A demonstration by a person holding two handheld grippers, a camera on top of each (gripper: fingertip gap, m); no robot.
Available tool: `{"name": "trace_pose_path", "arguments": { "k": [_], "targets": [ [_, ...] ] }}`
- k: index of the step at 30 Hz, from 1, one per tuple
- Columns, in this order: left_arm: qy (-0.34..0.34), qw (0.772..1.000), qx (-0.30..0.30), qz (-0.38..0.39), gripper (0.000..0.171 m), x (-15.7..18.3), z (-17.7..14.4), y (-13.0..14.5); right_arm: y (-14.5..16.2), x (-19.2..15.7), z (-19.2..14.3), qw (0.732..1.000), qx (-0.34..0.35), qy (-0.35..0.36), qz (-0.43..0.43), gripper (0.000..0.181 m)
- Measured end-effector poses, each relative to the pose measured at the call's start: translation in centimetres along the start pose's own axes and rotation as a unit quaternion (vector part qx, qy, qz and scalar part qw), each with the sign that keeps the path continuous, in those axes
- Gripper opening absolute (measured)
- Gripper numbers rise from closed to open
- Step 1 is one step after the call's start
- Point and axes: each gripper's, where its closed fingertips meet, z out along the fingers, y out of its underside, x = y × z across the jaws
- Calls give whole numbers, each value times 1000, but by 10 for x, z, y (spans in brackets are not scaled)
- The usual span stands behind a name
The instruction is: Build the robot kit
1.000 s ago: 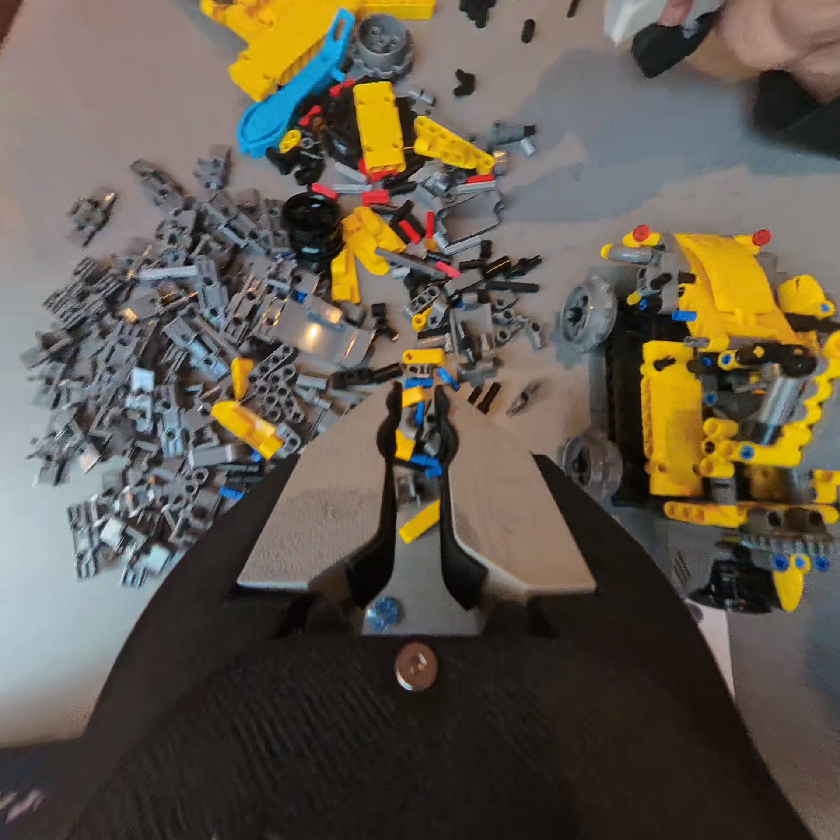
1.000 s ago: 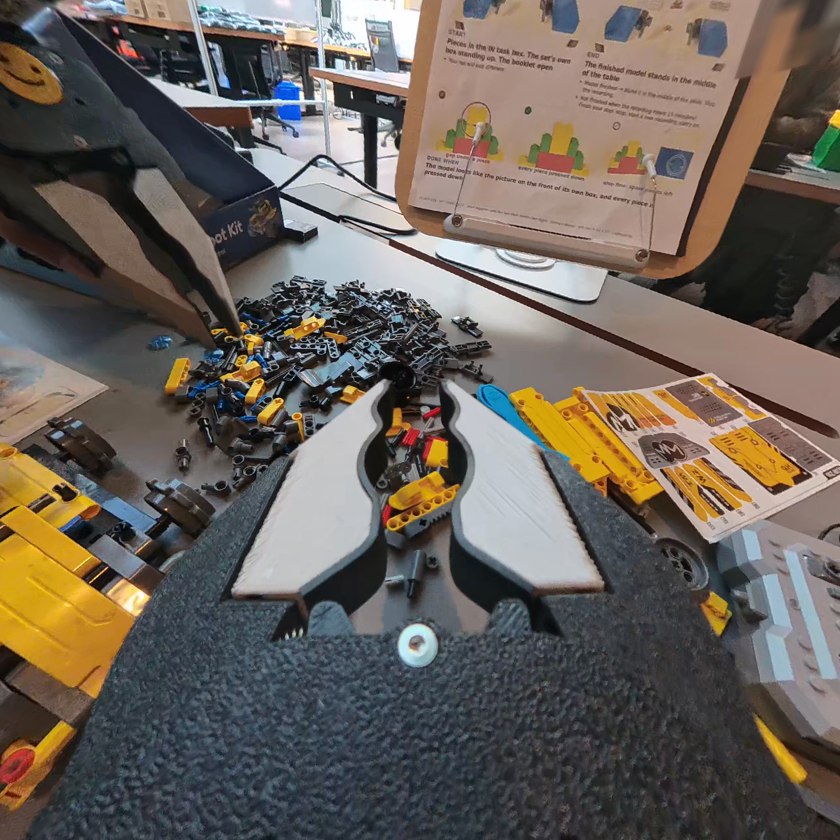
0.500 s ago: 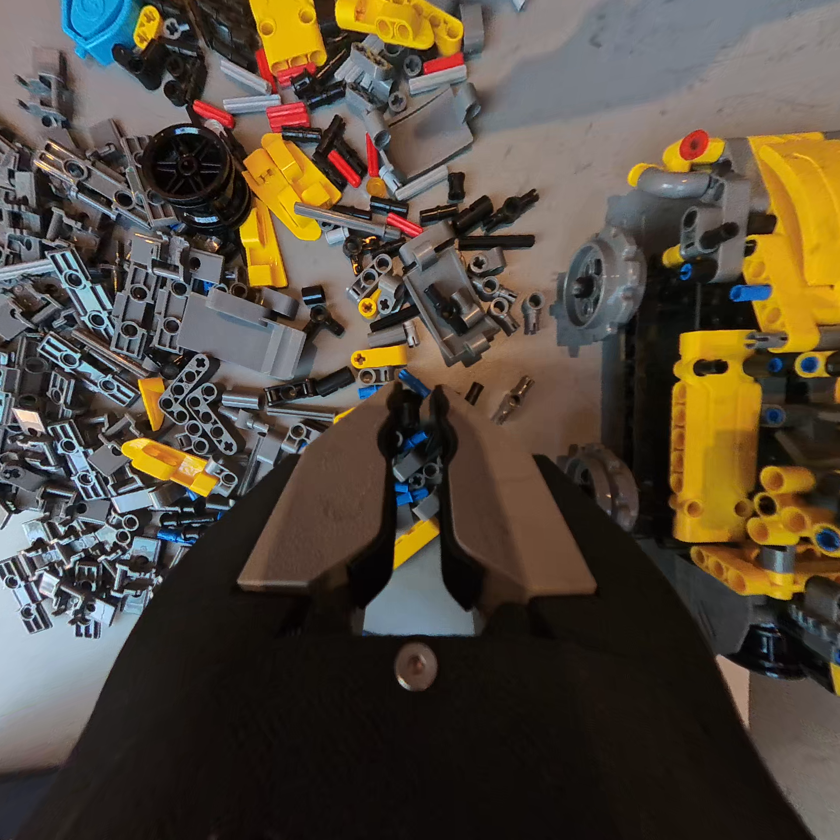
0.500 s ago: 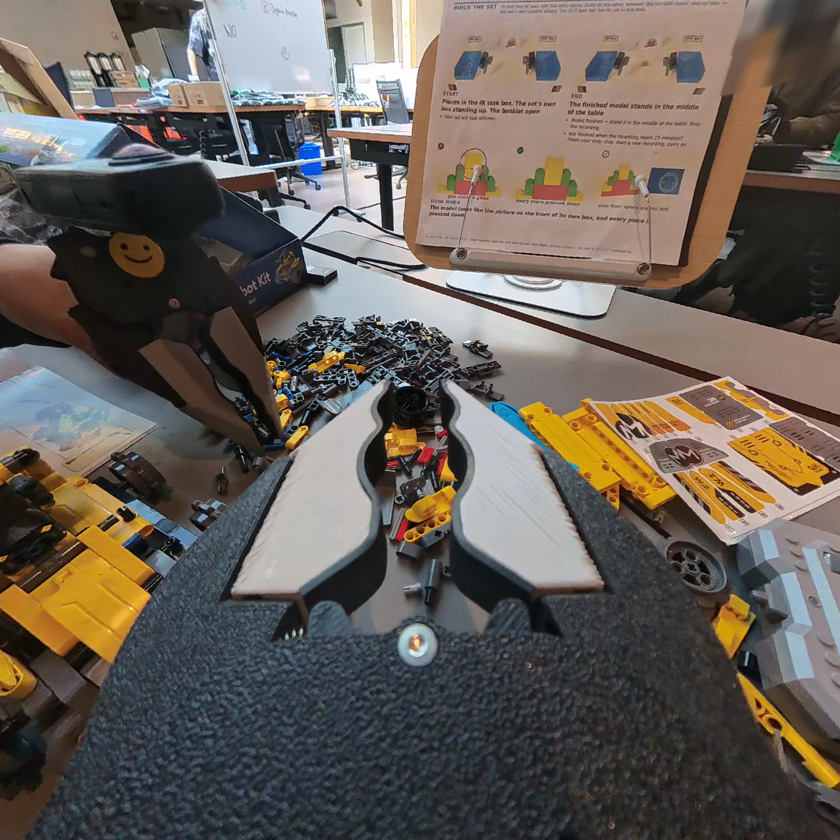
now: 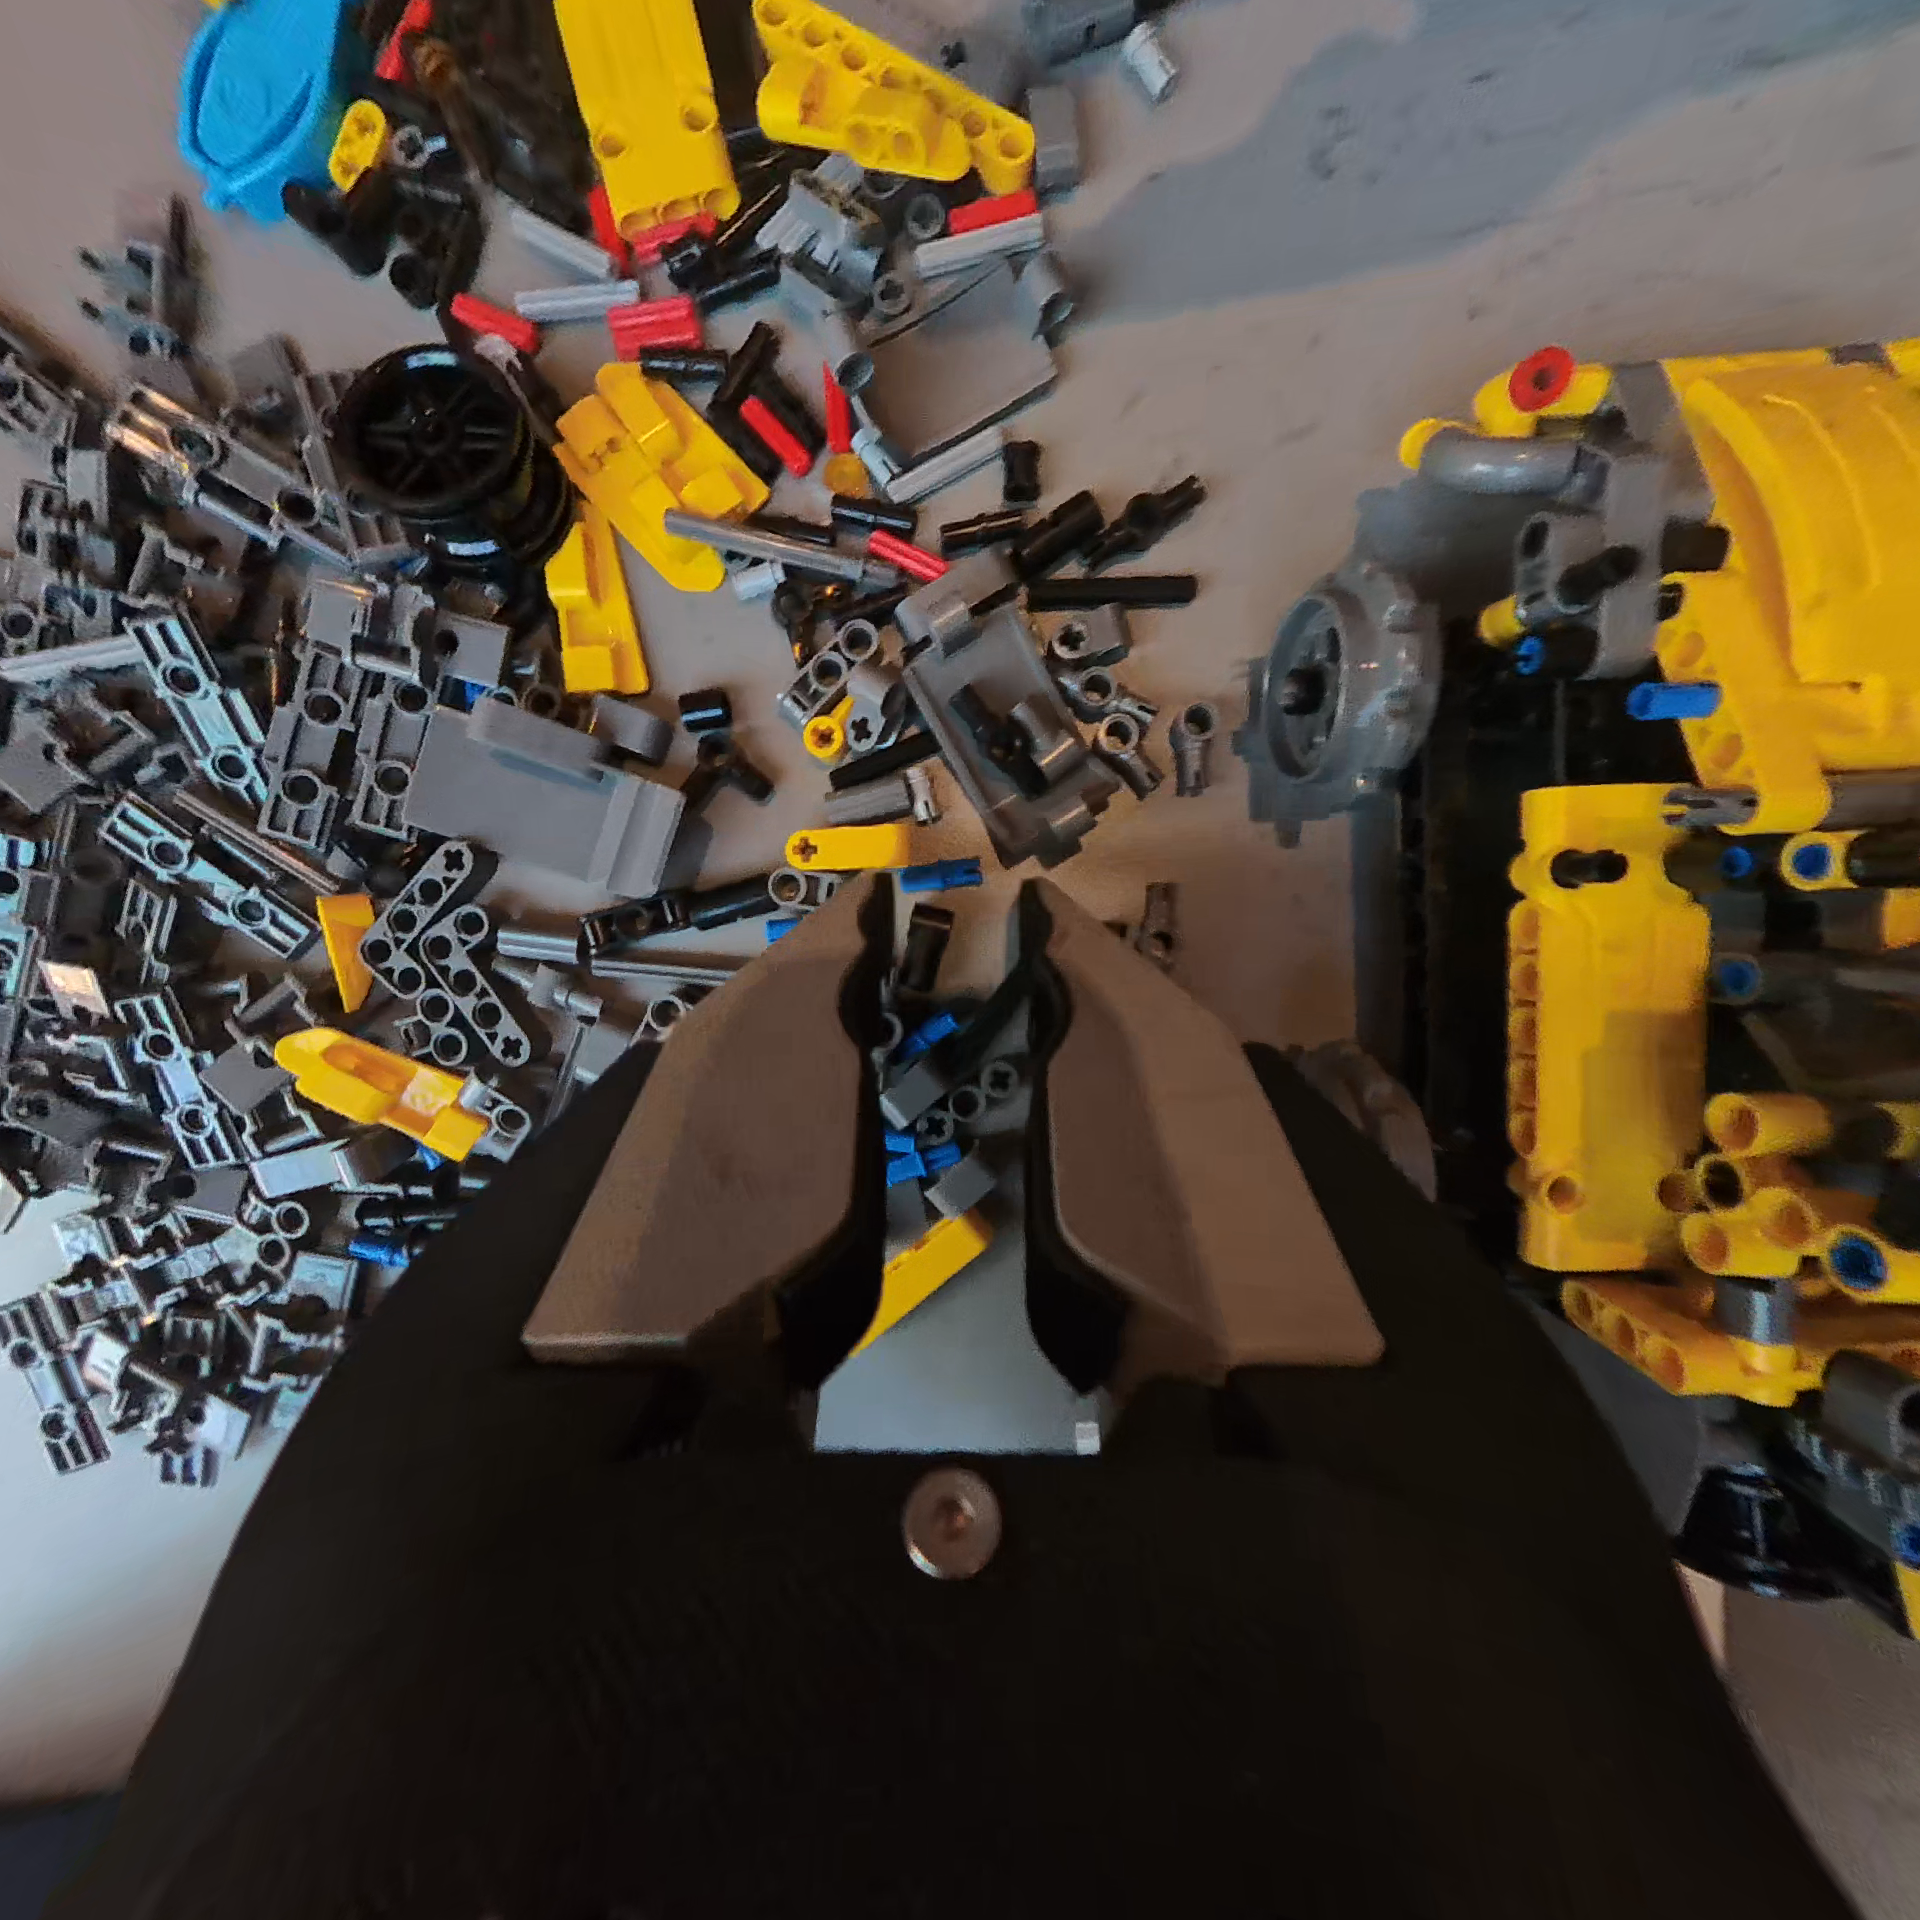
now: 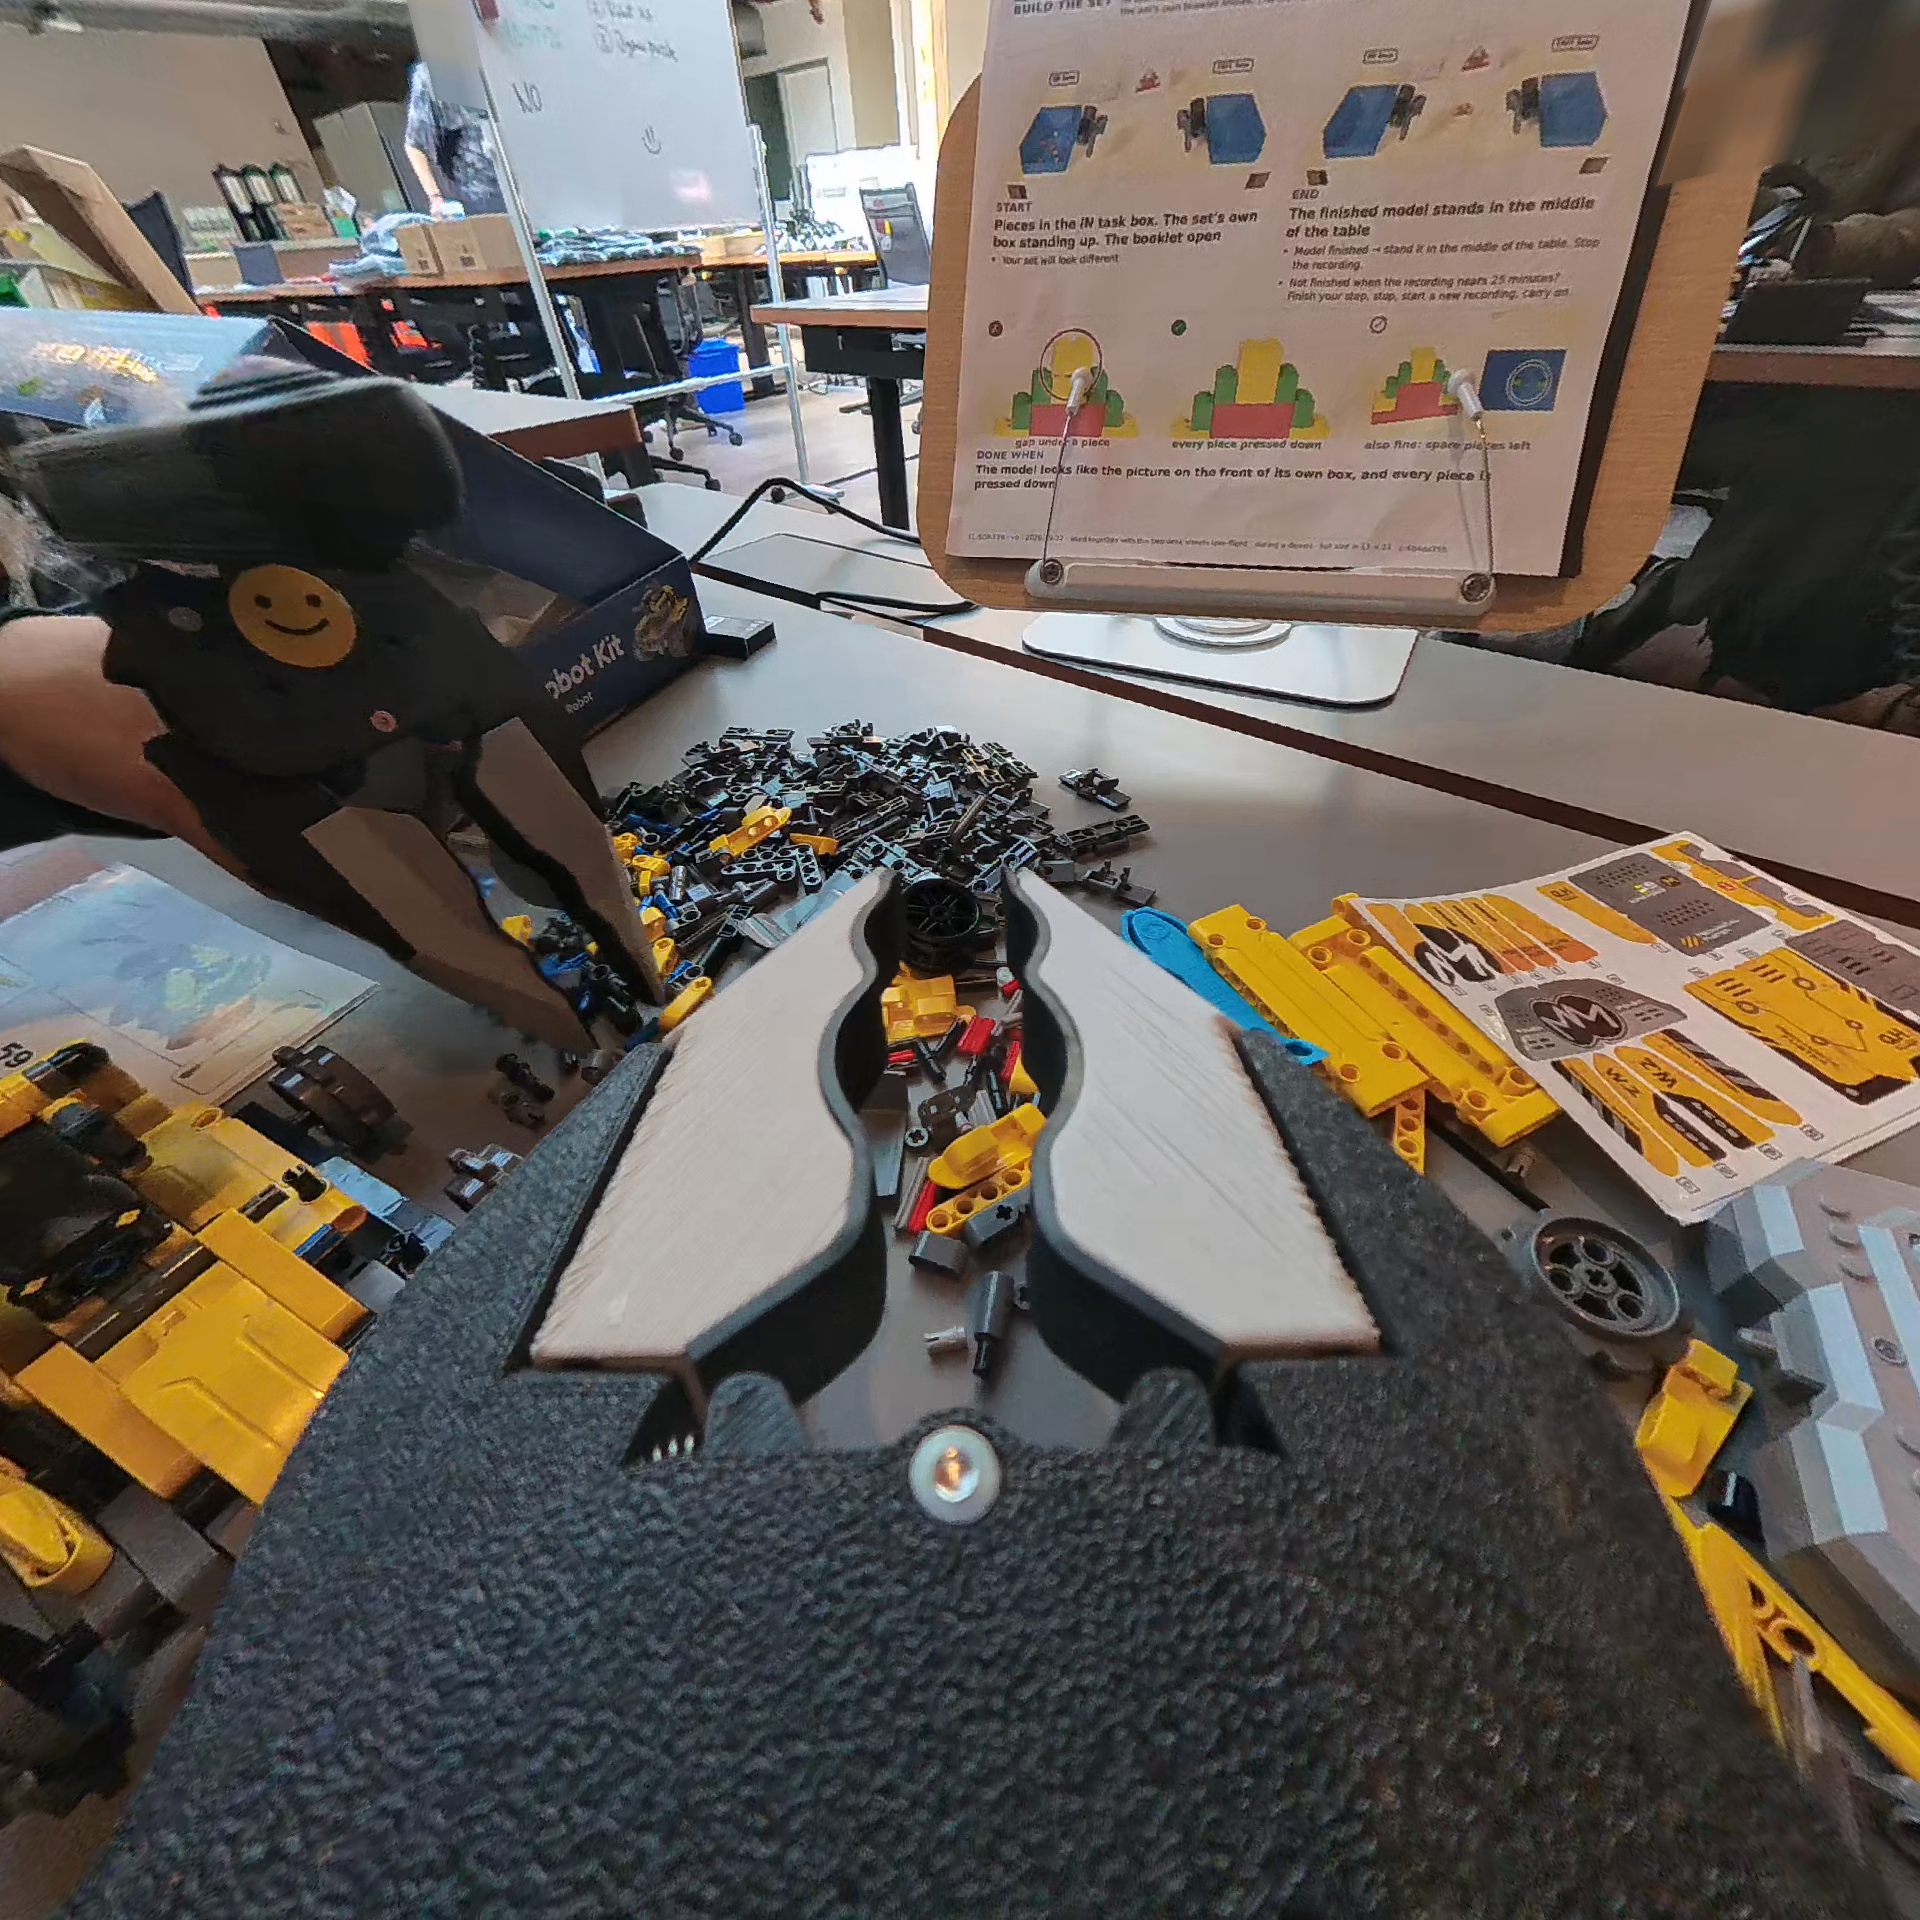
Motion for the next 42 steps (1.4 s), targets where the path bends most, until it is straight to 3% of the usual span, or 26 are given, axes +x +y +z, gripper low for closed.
{"name": "trace_pose_path", "arguments": {
  "k": [2,9,14,17,21,24,27,33,42],
  "targets": [
    [-5,1000,-16,9,28,0,3,2,-1,-1,0,1000,1,-1,-1,18],
    [9,1000,-12,-24,14,-2,9,-4,-4,0,-2,1000,7,-1,2,18],
    [-4,1000,-14,-15,14,-5,6,0,-4,0,-2,1000,7,-5,4,18],
    [-28,998,39,41,14,0,-8,-13,1,-6,0,1000,-5,-26,14,18],
    [-137,961,138,200,13,12,-43,-39,16,-39,8,990,-48,-125,49,18],
    [-205,925,162,275,13,24,-63,-54,28,-72,12,967,-83,-216,102,19],
    [-236,904,170,314,13,35,-74,-69,24,-90,10,948,-73,-273,147,19],
    [-253,884,183,349,13,50,-80,-89,2,-112,-8,899,-37,-381,215,19],
    [-257,875,195,362,12,61,-78,-99,3,-121,-11,883,-47,-406,232,17]
  ]
}}
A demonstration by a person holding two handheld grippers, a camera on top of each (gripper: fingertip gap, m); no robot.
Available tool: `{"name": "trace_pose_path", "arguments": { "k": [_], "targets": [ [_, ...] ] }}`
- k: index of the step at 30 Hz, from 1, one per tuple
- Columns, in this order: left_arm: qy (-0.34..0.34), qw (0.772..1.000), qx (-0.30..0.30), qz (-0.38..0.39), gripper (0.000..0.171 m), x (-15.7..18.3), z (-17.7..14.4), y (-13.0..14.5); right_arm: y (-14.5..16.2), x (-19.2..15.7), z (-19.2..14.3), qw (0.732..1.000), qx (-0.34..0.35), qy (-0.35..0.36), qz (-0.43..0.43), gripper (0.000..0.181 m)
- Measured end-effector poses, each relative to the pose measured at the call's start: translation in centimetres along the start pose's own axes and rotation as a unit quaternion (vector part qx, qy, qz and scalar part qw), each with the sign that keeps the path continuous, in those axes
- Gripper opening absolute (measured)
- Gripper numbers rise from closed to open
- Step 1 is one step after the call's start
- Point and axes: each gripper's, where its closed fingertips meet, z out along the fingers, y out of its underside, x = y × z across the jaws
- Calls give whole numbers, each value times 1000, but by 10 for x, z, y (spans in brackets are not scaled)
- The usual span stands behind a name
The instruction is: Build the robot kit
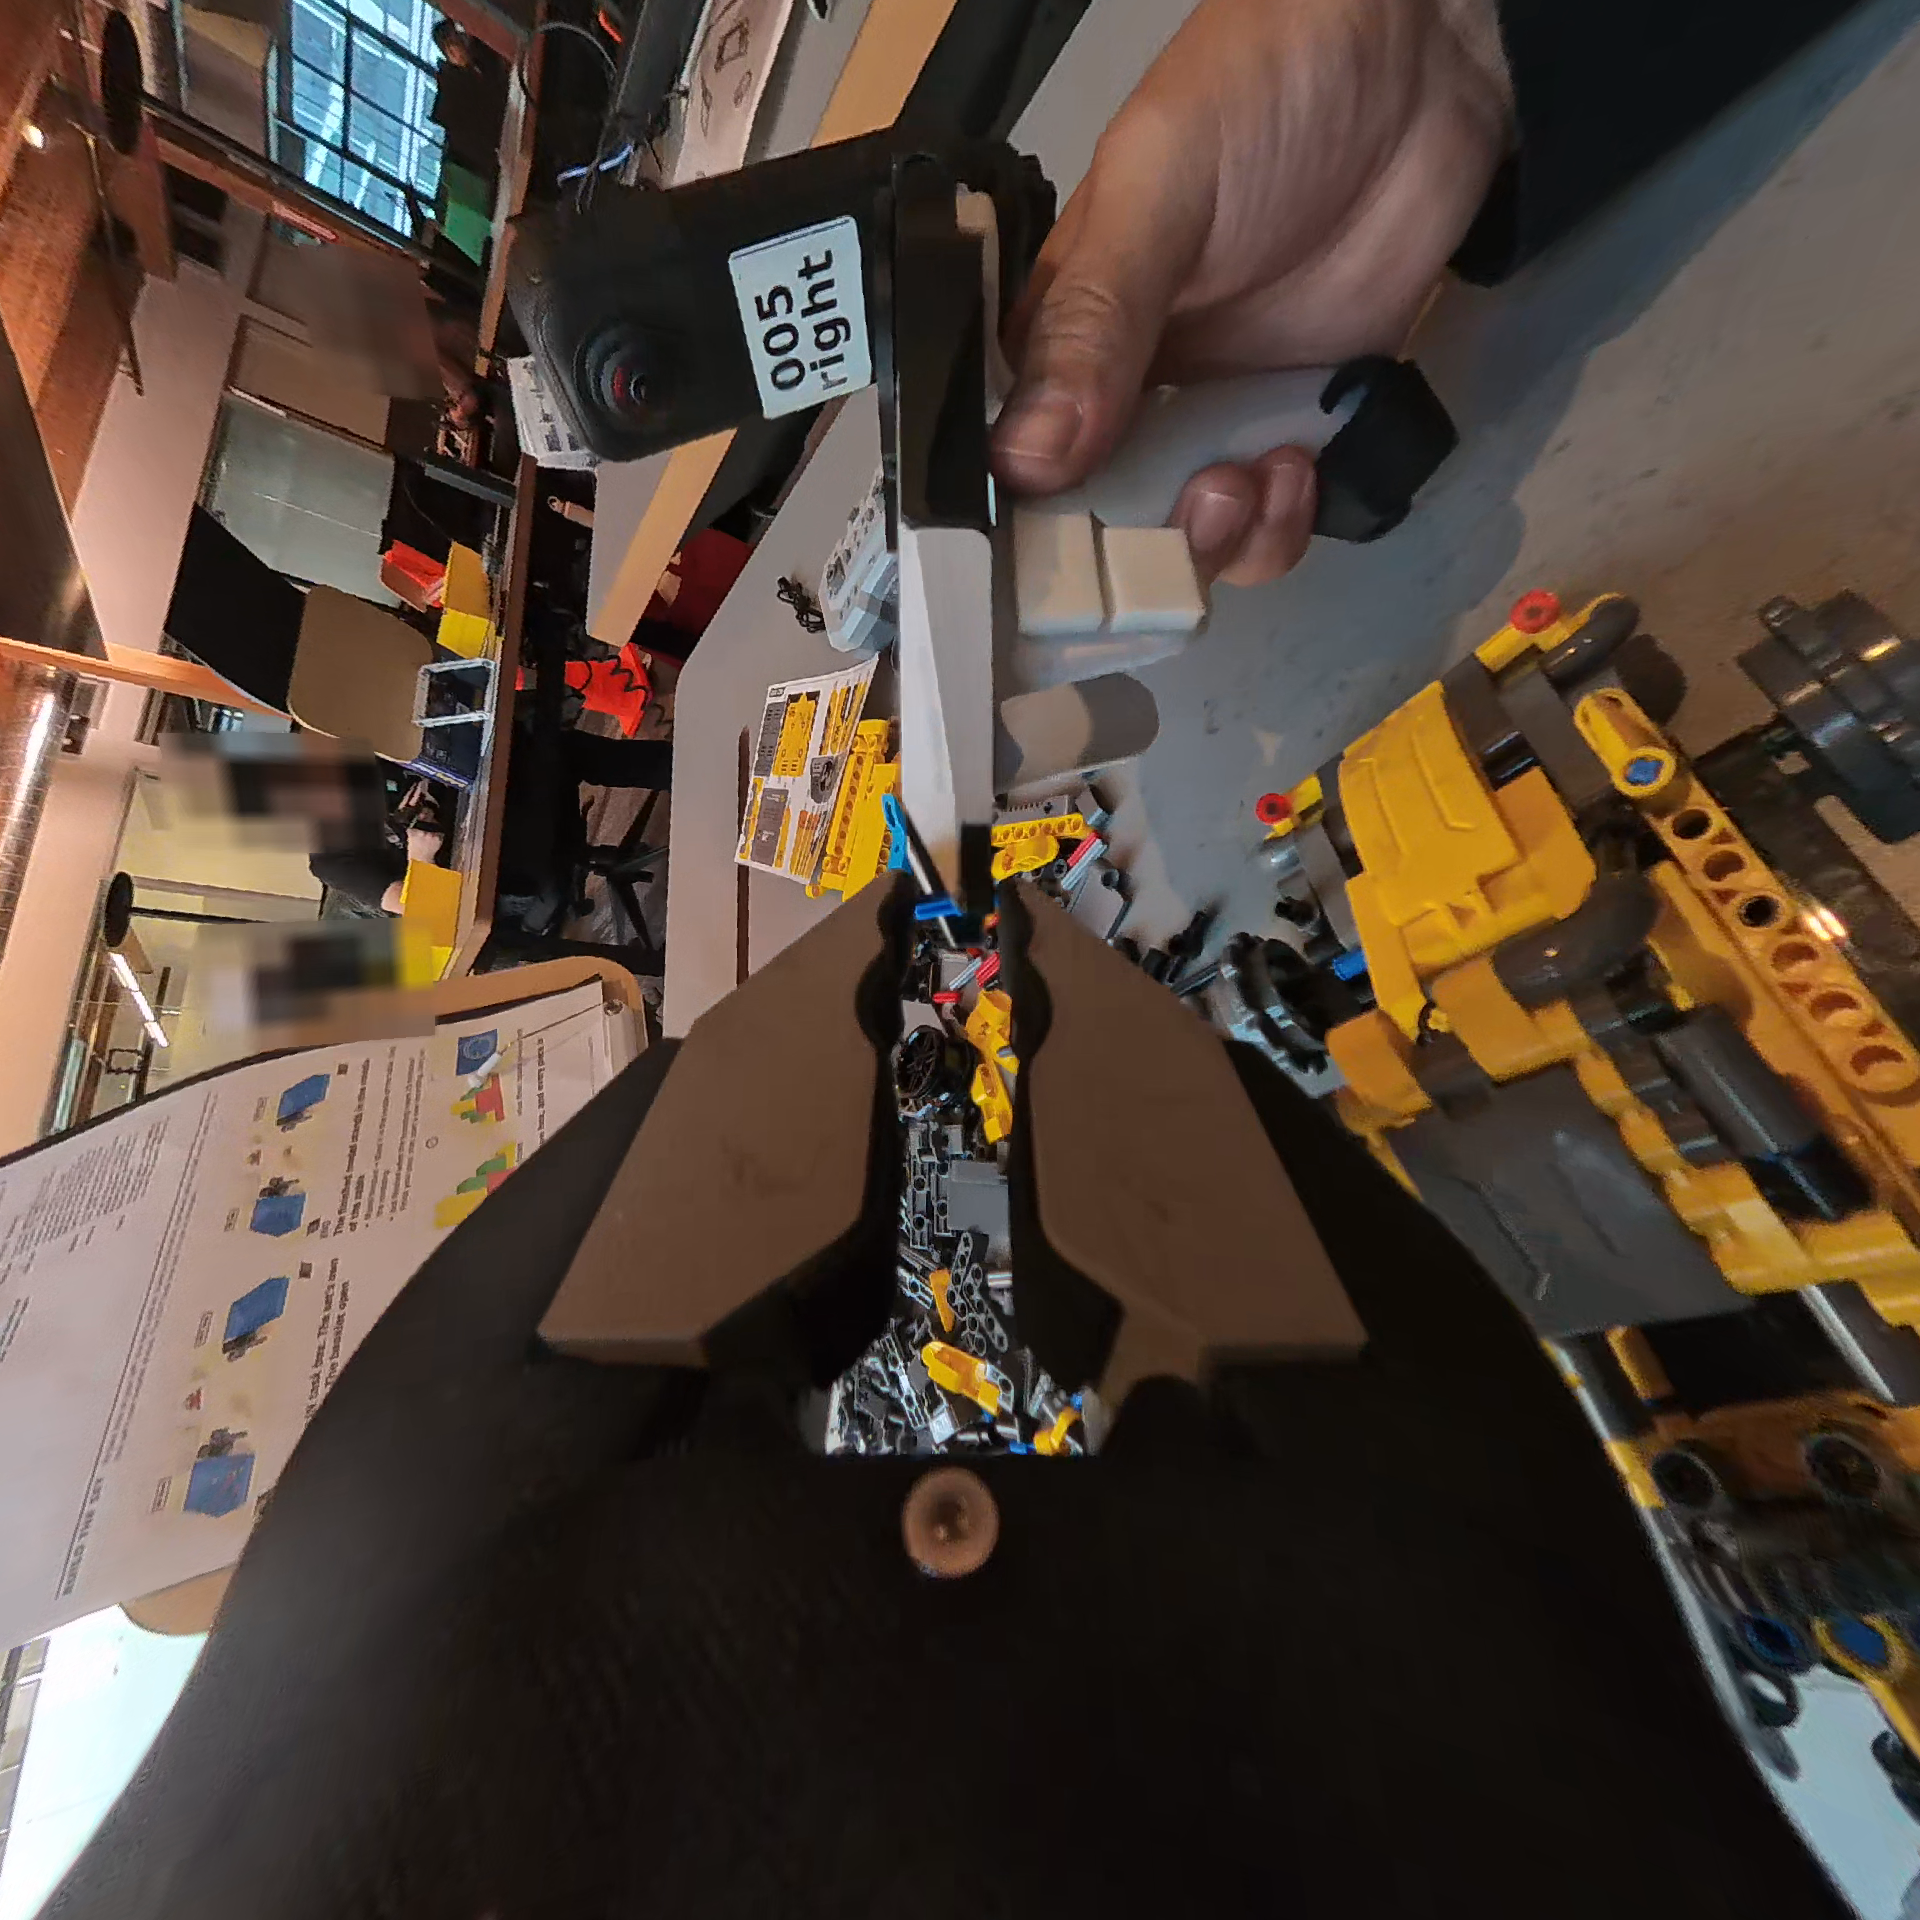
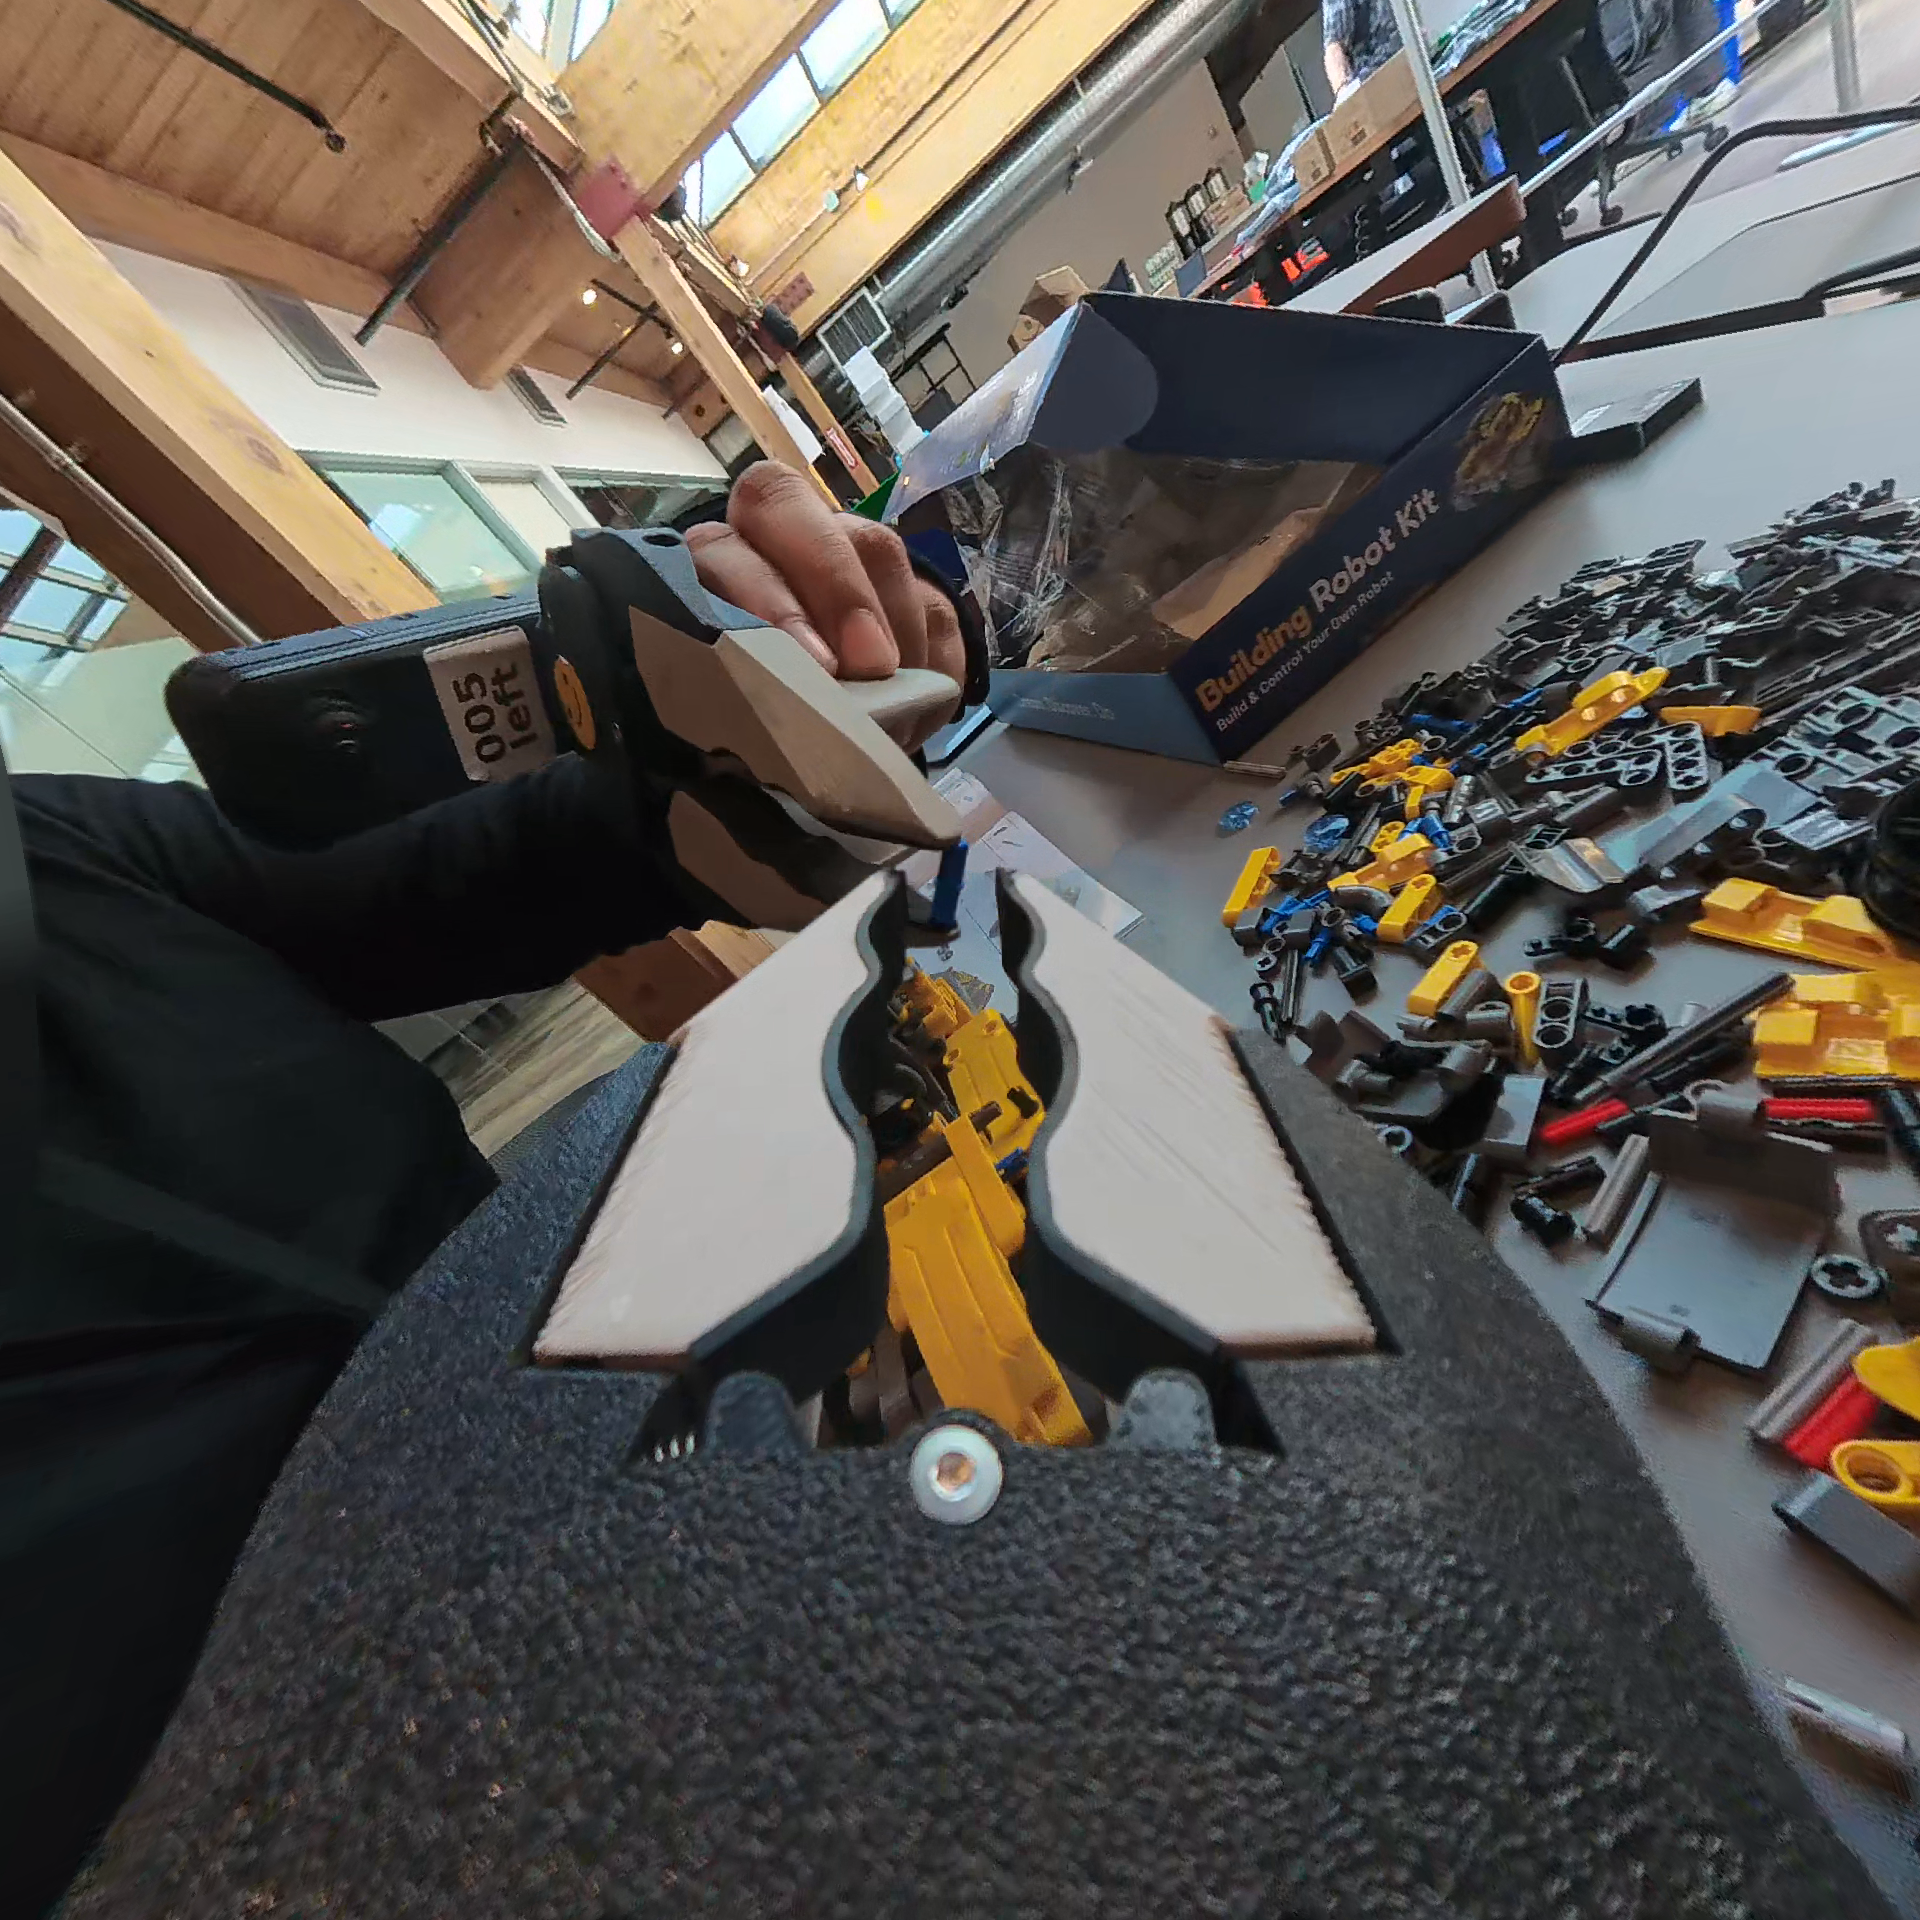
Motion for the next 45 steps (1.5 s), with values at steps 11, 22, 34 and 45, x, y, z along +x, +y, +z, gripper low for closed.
{"name": "trace_pose_path", "arguments": {
  "k": [11,22,34,45],
  "targets": [
    [3,1000,-13,-20,13,5,5,1,6,4,0,1000,-13,12,-6,4],
    [-48,971,16,-236,25,-5,-64,4,6,22,-9,995,-27,80,-56,4],
    [-42,904,93,-416,30,109,-170,-32,-3,29,-54,931,-51,259,-253,4],
    [33,849,129,-512,38,227,-160,-46,76,37,-156,838,-267,442,-179,5]
  ]
}}
